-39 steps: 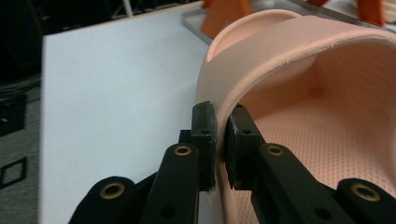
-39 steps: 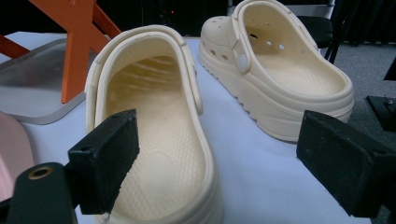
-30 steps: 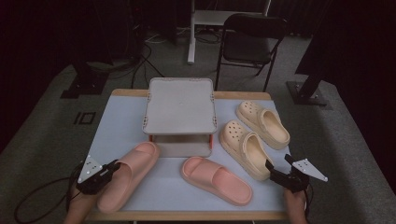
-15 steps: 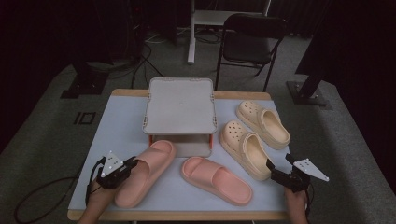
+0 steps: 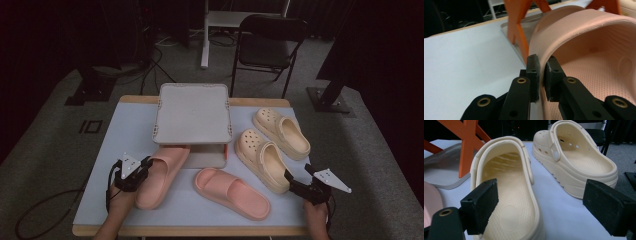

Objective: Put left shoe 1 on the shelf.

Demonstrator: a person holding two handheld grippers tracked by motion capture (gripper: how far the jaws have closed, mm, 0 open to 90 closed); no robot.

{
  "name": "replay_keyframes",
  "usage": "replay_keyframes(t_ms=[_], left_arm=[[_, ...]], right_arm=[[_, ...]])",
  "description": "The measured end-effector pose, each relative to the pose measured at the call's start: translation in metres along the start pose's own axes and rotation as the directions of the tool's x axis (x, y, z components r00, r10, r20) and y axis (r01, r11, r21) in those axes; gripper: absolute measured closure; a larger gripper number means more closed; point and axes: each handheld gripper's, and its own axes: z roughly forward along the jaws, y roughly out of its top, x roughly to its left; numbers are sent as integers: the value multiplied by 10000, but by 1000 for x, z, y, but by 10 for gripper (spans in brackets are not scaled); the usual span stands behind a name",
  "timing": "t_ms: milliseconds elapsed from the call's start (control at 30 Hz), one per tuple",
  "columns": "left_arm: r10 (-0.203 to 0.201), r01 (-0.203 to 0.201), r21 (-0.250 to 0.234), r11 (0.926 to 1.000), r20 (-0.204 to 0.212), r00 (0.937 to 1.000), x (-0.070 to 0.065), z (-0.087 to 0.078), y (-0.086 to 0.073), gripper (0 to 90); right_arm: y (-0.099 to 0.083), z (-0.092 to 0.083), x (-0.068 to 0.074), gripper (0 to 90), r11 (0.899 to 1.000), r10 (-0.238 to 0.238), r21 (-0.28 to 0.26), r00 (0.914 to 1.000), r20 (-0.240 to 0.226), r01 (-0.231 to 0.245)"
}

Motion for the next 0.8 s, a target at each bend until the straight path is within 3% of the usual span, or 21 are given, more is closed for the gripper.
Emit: replay_keyframes(t_ms=[233,467,567,800], left_arm=[[-173,174,132,9998,-73,9998,-9,9,5,832],[-628,629,40,9980,-175,9979,-21,22,13,828],[-1009,1011,24,9949,-401,9941,-25,28,14,828],[-1736,1737,-103,9847,-1292,9763,-31,35,16,823]], right_arm=[[0,1,0,127,10000,30,-3,10000,-33,-31],[1,2,0,126,10000,34,-18,10000,-79,-35],[1,2,-1,127,10000,55,-9,9999,-89,-56],[0,2,-3,127,9999,165,-11,9998,-119,-165]])
